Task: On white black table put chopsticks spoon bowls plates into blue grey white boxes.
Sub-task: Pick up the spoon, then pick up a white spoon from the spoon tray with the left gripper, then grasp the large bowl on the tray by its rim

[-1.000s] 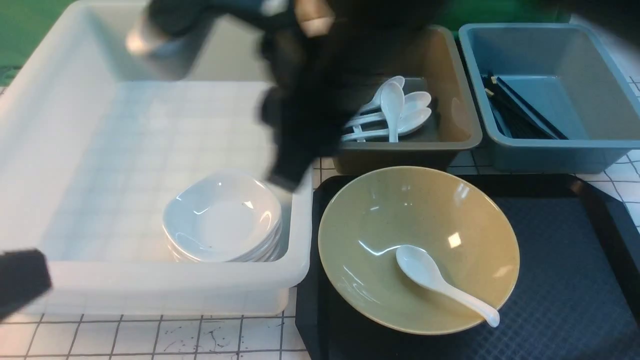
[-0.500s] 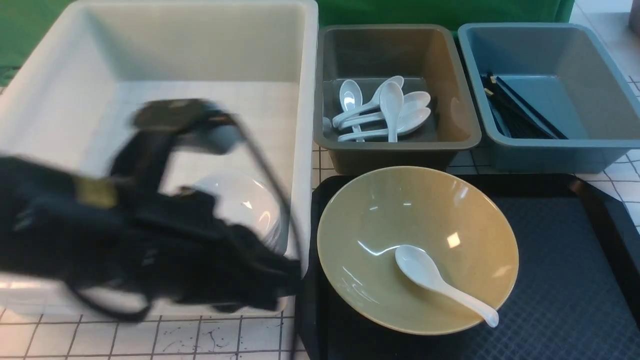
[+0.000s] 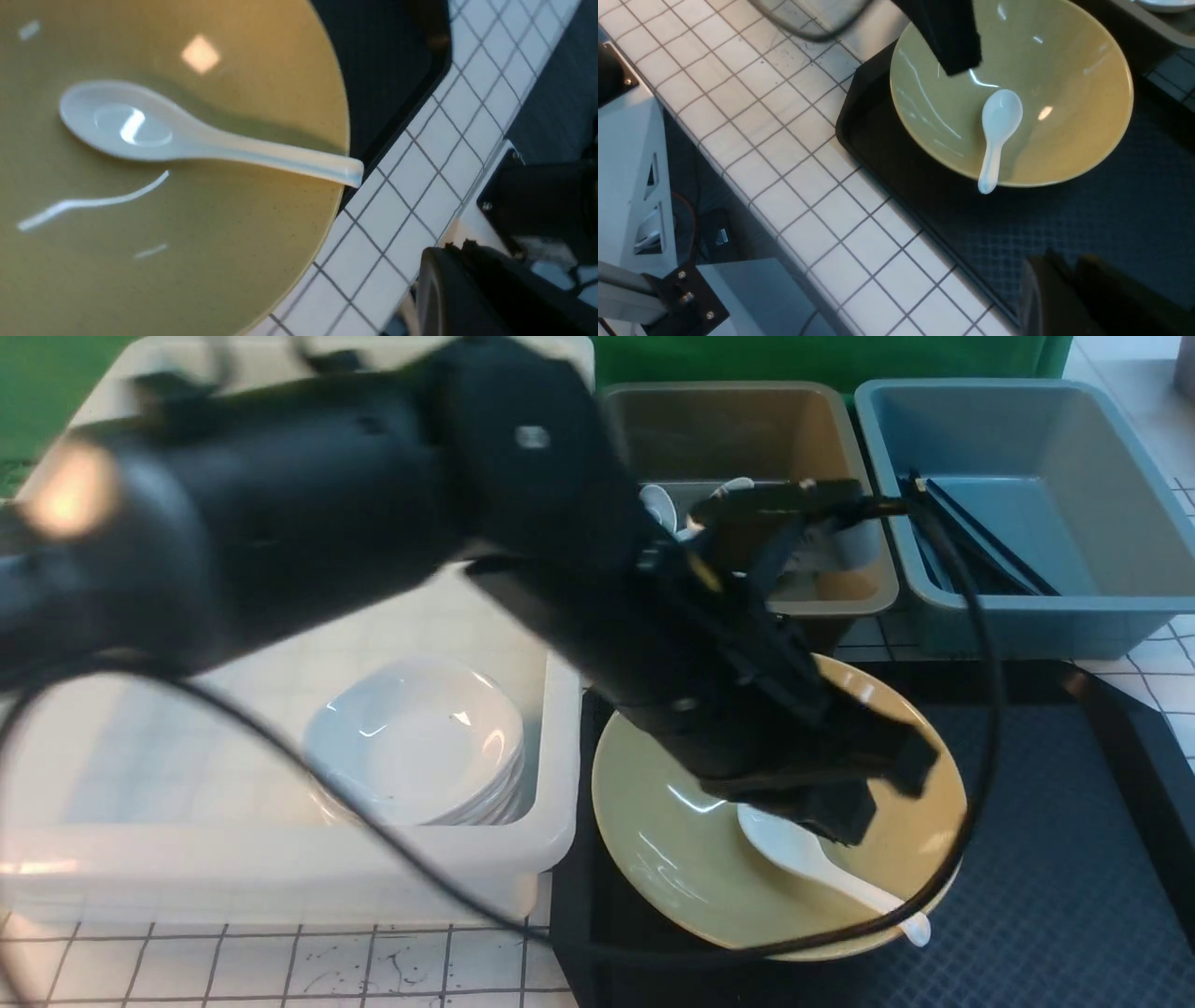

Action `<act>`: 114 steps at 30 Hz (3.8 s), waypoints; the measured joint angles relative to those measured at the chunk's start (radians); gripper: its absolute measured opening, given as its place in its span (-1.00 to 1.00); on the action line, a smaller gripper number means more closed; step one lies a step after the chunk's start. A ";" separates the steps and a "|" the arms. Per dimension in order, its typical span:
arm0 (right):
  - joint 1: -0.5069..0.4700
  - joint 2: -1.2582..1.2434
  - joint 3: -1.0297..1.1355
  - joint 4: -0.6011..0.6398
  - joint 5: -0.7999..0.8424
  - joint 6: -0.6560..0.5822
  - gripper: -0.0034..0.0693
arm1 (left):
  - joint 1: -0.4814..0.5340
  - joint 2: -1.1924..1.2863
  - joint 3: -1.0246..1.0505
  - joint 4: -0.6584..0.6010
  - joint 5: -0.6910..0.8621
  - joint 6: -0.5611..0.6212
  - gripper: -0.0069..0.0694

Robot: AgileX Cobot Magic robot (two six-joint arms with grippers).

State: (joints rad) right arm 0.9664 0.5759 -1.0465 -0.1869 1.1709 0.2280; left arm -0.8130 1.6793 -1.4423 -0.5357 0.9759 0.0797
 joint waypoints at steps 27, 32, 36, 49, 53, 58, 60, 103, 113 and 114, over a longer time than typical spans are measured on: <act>0.000 -0.002 0.000 0.000 0.000 -0.257 -0.65 | -0.052 0.523 -0.501 0.283 0.247 -0.795 0.14; 0.000 -0.002 0.000 0.000 0.000 -0.288 -0.64 | -0.052 0.578 -0.503 0.298 0.247 -0.854 0.35; 0.000 -0.002 0.000 0.000 0.000 -0.315 -0.63 | -0.050 0.595 -0.504 0.307 0.247 -0.860 0.36; 0.000 -0.002 0.000 -0.001 0.000 -0.358 -0.61 | -0.050 0.605 -0.504 0.316 0.247 -0.807 -0.51; 0.000 -0.002 0.000 -0.001 0.000 -0.359 -0.60 | -0.050 0.595 -0.511 0.329 0.251 -0.777 -0.67; 0.000 -0.002 0.000 -0.003 0.000 -0.354 -0.60 | -0.042 0.546 -0.549 0.384 0.249 -0.762 -0.74; 0.000 -0.002 0.000 -0.025 0.000 -0.327 -0.59 | -0.036 0.506 -0.572 0.425 0.250 -0.753 -0.74; 0.000 -0.004 0.000 -0.147 0.000 -0.098 -0.56 | 0.323 0.469 -0.619 0.441 -0.344 -0.484 0.59; 0.000 -0.033 0.000 -0.178 0.000 -0.110 -0.55 | 0.213 0.212 -0.561 0.376 0.145 -0.327 -0.75; 0.000 -0.036 0.000 -0.178 0.000 -0.110 -0.55 | 0.199 0.207 -0.555 0.375 0.150 -0.323 -0.77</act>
State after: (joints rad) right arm 0.9664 0.5397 -1.0465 -0.3648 1.1709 0.1182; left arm -0.6141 1.8862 -1.9971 -0.1604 1.1257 -0.2434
